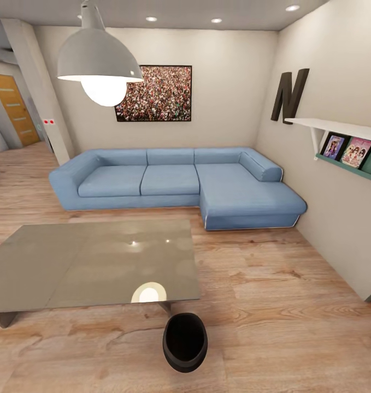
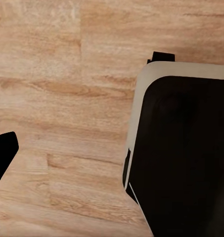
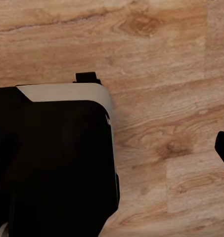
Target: Place each of the two pumpkins and all three candles from the living room inside a cabinet in the living room (use any cabinet), then make sure every cabinet is closed, and position the cauldron so it is next to a table in the living room.
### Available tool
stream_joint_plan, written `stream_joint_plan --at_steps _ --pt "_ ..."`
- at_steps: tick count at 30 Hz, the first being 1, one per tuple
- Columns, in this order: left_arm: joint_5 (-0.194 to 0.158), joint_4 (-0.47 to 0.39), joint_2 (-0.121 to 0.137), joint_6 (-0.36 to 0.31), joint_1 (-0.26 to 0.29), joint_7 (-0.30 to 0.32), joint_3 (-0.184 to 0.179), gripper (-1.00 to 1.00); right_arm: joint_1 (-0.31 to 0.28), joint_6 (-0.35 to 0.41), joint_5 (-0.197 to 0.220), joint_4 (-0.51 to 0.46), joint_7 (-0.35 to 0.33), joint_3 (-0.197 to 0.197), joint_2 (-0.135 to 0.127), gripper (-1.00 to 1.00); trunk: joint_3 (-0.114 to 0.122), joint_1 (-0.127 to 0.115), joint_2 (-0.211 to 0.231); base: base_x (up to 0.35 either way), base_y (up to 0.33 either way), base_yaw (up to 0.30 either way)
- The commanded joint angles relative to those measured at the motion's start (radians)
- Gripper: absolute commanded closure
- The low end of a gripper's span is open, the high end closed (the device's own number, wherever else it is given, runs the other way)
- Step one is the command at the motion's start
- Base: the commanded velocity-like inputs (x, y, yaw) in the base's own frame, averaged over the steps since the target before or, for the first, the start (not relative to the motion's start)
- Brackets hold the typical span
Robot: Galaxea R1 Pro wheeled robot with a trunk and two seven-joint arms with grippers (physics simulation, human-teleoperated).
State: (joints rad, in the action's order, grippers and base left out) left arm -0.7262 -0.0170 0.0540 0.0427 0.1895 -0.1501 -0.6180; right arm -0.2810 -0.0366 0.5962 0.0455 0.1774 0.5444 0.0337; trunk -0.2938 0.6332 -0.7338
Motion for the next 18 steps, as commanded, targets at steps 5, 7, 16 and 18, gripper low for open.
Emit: stream_joint_plan --at_steps 5,7,16,18 --pt "-0.004 -0.002 -0.001 0.0 -0.001 -0.003 -0.01 -1.0 -0.001 -0.007 0.0 0.001 0.0 0.009 0.0 -1.0 -0.001 0.0 -0.001 0.0 0.0 0.0" --pt "0.0 -0.003 -0.001 0.001 -0.001 -0.003 -0.011 -1.0 -0.001 -0.007 -0.002 0.002 0.002 0.01 0.0 -1.0 -0.001 0.0 -0.001 0.0 0.0 0.0" --pt "0.0 -0.005 -0.004 0.001 -0.001 -0.002 -0.015 -1.0 -0.001 -0.011 -0.003 -0.001 0.002 0.011 0.001 -1.0 -0.001 0.0 -0.001 0.0 0.0 0.0" --pt "0.001 -0.005 -0.005 0.001 -0.001 -0.002 -0.016 -1.0 -0.001 -0.011 -0.001 -0.001 -0.001 0.011 0.005 -1.0 -0.001 0.0 -0.001 0.0 0.0 0.0"
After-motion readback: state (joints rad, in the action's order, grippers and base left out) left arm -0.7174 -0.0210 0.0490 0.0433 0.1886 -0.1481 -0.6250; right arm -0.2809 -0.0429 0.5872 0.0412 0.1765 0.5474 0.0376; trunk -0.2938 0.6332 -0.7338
